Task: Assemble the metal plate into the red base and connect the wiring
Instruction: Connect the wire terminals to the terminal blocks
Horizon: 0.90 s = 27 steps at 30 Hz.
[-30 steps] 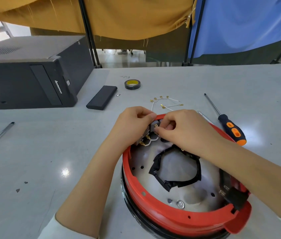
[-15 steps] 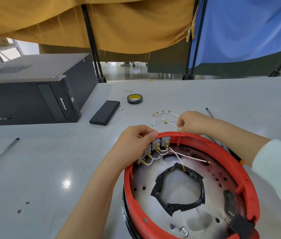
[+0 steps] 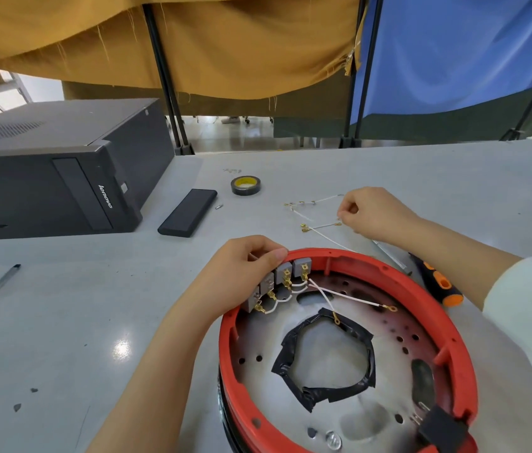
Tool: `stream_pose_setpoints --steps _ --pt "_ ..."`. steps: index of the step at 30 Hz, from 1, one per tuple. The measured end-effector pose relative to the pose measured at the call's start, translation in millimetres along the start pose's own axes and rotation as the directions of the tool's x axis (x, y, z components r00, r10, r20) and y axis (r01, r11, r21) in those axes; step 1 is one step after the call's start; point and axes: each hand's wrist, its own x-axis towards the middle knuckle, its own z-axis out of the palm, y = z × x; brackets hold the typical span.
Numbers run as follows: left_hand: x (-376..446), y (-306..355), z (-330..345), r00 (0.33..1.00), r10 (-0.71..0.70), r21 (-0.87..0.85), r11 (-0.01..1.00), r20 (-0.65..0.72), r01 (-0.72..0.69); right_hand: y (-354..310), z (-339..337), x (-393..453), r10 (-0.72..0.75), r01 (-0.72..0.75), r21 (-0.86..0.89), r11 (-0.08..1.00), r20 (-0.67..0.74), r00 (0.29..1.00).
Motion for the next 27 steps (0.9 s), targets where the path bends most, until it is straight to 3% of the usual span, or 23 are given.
stream_pose_setpoints --steps 4,9,12,15,18,20,24,27 --pt "0 0 0 1.0 -0.019 -0.021 1.0 0.0 0.019 -4 -10 1 -0.03 0.044 0.141 0.989 -0.103 0.994" --pt "0 -4 2 0.998 -0.047 -0.049 0.998 -0.029 0.046 -17 -13 -3 -0.009 0.035 0.375 0.926 -0.07 0.997" --pt "4 -7 2 0.993 -0.12 -0.261 0.959 -0.016 0.112 -30 -15 -8 -0.043 0.071 0.464 0.883 -0.071 0.997" --pt "10 -5 -2 0.975 -0.22 -0.561 0.806 0.015 0.19 -47 -16 -16 -0.171 0.186 0.442 0.878 -0.074 0.983" --pt "15 -10 -11 0.965 -0.263 -0.892 0.436 0.005 0.123 -59 -14 -28 -0.312 0.302 0.311 0.901 -0.019 0.95" --pt "15 -15 -17 0.963 -0.269 -0.957 0.282 -0.016 0.063 -63 -12 -35 -0.369 0.355 0.255 0.899 0.007 0.929" --pt "14 -20 -22 0.978 -0.209 -0.975 0.218 0.005 0.052 -63 -14 -42 -0.426 0.412 0.187 0.892 0.045 0.903" --pt "12 -18 -24 0.994 -0.111 -0.954 0.299 -0.017 0.017 -61 -22 -43 -0.369 0.379 0.241 0.893 -0.088 0.925"
